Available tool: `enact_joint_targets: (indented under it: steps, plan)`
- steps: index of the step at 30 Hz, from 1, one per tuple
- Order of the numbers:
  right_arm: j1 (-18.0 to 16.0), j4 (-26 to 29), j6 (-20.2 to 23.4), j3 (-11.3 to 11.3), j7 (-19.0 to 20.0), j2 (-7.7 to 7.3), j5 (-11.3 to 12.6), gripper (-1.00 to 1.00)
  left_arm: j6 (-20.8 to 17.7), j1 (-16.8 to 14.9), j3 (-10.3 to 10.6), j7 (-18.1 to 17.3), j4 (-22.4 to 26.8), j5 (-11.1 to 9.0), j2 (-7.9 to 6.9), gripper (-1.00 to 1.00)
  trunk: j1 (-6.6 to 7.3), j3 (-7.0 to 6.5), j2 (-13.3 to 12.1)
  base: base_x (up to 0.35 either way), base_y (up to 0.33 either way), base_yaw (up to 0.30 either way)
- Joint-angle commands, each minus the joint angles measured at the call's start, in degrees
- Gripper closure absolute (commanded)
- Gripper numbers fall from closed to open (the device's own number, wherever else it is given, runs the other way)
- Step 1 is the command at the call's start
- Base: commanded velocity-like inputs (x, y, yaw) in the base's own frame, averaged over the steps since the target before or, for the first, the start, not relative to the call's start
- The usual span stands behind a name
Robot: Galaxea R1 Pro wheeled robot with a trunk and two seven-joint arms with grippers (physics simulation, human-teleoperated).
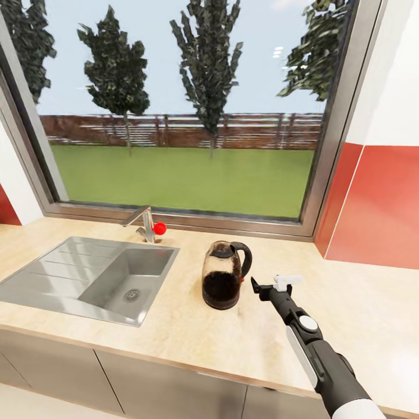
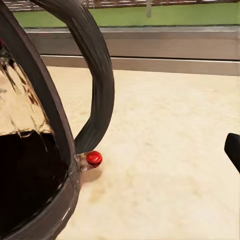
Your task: Set up a coffee station on the kitchen countertop: keep the coffee maker on the countertop, move the bottle of coffee from the kitchen shelf to the counter next to the coffee maker, place a paper coffee filter on top of the coffee maker, put the saucer next to the coffee maker with the coffee cup on the saucer, and place the electric kettle next to the coffee maker.
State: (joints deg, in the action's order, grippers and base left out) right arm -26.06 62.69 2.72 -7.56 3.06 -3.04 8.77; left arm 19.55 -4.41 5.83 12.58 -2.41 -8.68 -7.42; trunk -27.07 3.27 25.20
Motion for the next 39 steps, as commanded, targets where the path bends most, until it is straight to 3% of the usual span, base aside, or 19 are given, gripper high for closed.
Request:
enact_joint_targets:
  steps: [1,32,39]
  plan:
    - [-0.04,0.07,0.27,-0.05,0.05,-0.09,0.61,-1.00,0.40,-0.09,0.50,0.01,-0.23,-0.54,0.03,-1.00,-0.03,0.12,0.12,0.008,0.008,0.000]
    - [-0.04,2.11,-0.09,0.57,-0.15,-0.22,0.66,-1.00,0.40,0.10,0.50,-0.02,-0.23,-0.54,0.13,-1.00,-0.03,0.12,0.12,0.001,0.001,0.000]
    - [-0.04,-0.50,-4.18,0.28,-0.17,-0.18,0.70,-1.00,0.40,0.10,0.50,-0.02,-0.23,-0.54,0.13,-1.00,-0.03,0.12,0.12,0.000,0.000,0.000]
